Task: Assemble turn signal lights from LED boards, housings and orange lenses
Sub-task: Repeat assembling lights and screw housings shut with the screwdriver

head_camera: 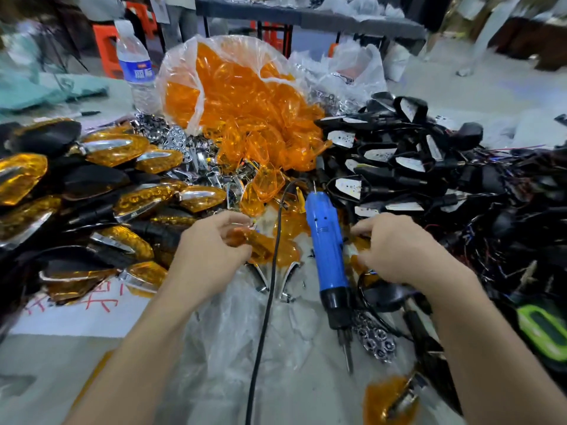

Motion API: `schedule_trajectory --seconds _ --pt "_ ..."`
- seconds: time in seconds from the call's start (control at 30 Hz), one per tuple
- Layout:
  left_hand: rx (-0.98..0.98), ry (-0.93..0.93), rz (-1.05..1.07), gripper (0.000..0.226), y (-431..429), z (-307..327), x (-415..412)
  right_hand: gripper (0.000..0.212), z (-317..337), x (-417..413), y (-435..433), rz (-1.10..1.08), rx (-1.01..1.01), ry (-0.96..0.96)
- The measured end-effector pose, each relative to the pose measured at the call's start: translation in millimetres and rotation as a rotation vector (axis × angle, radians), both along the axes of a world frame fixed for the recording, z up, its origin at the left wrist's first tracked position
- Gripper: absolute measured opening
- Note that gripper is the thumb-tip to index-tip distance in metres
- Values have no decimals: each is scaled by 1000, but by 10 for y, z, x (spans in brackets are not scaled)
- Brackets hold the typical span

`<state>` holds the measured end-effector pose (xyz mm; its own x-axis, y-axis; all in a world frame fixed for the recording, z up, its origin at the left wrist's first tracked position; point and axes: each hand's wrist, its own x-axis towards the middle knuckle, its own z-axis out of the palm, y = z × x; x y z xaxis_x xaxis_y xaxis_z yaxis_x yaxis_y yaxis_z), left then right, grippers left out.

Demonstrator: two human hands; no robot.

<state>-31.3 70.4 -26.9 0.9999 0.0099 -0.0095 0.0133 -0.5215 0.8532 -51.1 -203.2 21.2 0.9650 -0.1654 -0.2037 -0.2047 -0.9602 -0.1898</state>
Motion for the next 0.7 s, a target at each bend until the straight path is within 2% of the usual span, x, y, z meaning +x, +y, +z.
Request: schedule_trajectory --seconds 0.07,0.13,0.2,0.3,0.37,0.4,0.47,0.53,0.57,0.6,0.7 --pt "37 -93 59 57 -4 -11 -15 58 -7 -61 5 57 -39 138" --pt "18 -175 87 62 -2 0 -28 61 -28 -97 7 127 -98 115" --pt "56 -249 87 57 -17 52 -44 67 -49 -96 0 164 -107 99" --pt "103 -290 30 46 -52 144 -56 76 9 -34 -65 115 30 123" --pt "60 -274 -15 43 -62 201 -72 70 55 14 -149 103 96 121" --pt "52 -278 -24 41 -58 218 -81 59 65 42 -196 90 122 66" --pt "51 -279 -24 38 -40 250 -106 37 80 85 -255 27 208 -211" --pt "66 -267 -24 35 -33 277 -113 38 42 161 -301 -31 271 -510" --pt "67 -254 -21 33 -42 290 -113 46 20 216 -310 -32 232 -573" --pt "63 -244 -16 31 -57 310 -115 55 -6 280 -303 -19 160 -560" --pt "23 -238 -24 26 -156 405 -126 71 -123 469 -240 146 -90 -375"
